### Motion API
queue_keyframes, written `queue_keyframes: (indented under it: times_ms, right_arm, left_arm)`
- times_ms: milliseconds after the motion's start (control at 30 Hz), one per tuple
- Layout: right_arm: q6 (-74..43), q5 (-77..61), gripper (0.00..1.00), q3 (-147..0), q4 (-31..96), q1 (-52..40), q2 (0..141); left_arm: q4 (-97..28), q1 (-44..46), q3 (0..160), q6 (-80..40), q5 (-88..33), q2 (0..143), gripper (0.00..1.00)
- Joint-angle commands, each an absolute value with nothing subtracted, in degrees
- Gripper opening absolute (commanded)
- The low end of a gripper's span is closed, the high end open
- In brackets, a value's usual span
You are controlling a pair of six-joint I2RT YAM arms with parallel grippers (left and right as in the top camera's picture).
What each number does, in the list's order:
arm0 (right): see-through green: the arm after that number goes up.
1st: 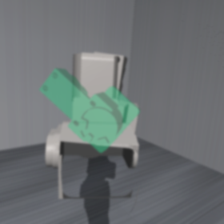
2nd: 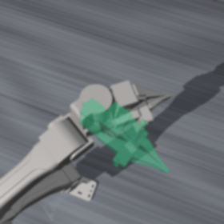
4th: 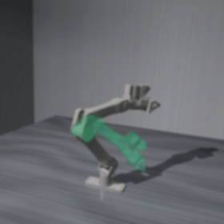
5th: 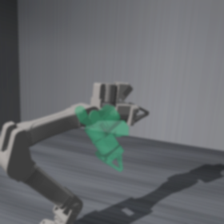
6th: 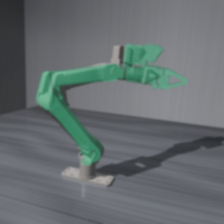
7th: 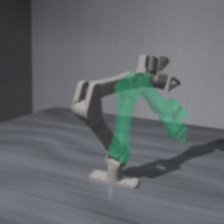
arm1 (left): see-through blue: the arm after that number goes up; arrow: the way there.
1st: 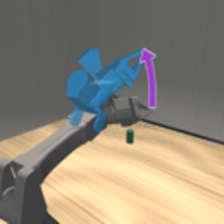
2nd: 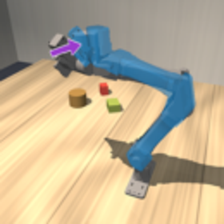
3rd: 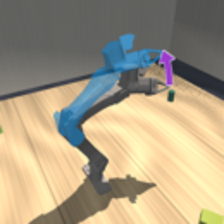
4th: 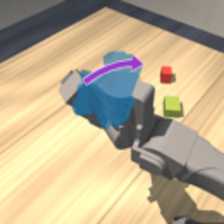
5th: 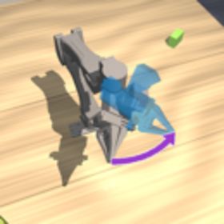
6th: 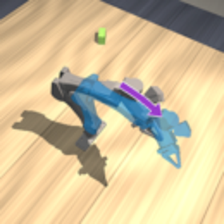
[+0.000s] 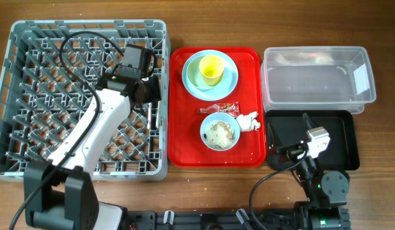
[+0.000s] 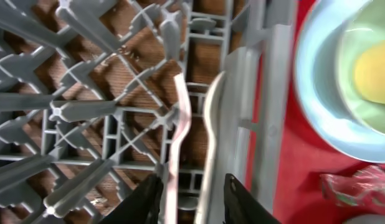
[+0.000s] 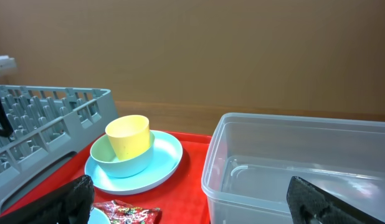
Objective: Sort waste into correct bins and load items into the dishwasher rack
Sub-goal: 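Lower the fork upright into the rack beside the spoon and release, then move the left gripper over the yellow cup and grasp its rim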
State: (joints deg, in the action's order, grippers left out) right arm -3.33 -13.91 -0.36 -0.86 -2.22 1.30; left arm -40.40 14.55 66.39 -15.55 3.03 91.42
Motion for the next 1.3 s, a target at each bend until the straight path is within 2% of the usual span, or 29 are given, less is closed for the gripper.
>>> queue_keyframes:
  times_ms: [0, 100, 200, 400, 533, 633, 733, 800, 867, 1033, 1200, 1267]
  right_arm:
    - [-3.2, -14.0, 1.0, -0.3, -1.2, -2.6, 1.6]
    - [-3.2, -14.0, 1.0, -0.3, -1.2, -2.6, 1.6]
    - [-3.1, -14.0, 1.0, -0.3, -1.2, -2.6, 1.6]
    - [-3.2, -14.0, 1.0, -0.3, -1.2, -2.6, 1.6]
    - [-3.2, -14.0, 1.0, -0.3, -1.2, -2.6, 1.6]
    - [-3.2, -14.1, 1.0, -0.3, -1.2, -2.6, 1.6]
    - [-3.1, -14.1, 1.0, -0.3, -1.2, -2.6, 1.6]
    - [-3.2, -14.0, 1.0, -0.3, -1.2, -2.6, 1.6]
    - [-3.1, -14.0, 1.0, -0.3, -1.2, -2.6, 1.6]
    - [-3.2, -14.0, 1.0, -0.3, -1.2, -2.6, 1.6]
    - [-3.2, -14.0, 1.0, -0.3, -1.2, -2.6, 1.6]
    - [-3.2, -14.0, 1.0, -0.3, -1.2, -2.6, 1.6]
  left_arm:
    - [-39.9, 14.5, 68.6, -17.6, -8.4, 85.1, 0.31]
    - [-41.2, 15.4, 68.6, -20.4, -15.0, 83.5, 0.29]
    - [-44.4, 18.3, 68.6, -20.4, -17.2, 83.8, 0.39]
    - [-44.2, 27.5, 68.6, -22.4, -16.4, 84.1, 0.33]
    - [-41.7, 34.8, 68.6, -27.0, -9.6, 84.5, 0.33]
    - [-37.0, 38.4, 68.6, -28.2, -6.6, 84.8, 0.29]
    - [-33.2, 39.1, 68.8, -30.2, -6.4, 85.0, 0.29]
    - [-32.4, 38.6, 69.1, -31.0, -6.8, 85.1, 0.26]
    - [-32.8, 37.5, 70.8, -30.9, -7.2, 85.6, 0.27]
    - [-49.6, 31.2, 93.1, -26.6, -14.8, 93.2, 0.24]
    - [-69.5, 28.1, 126.5, -21.8, -14.8, 109.9, 0.25]
    - [-74.5, 28.5, 134.6, -20.2, -14.7, 116.3, 0.25]
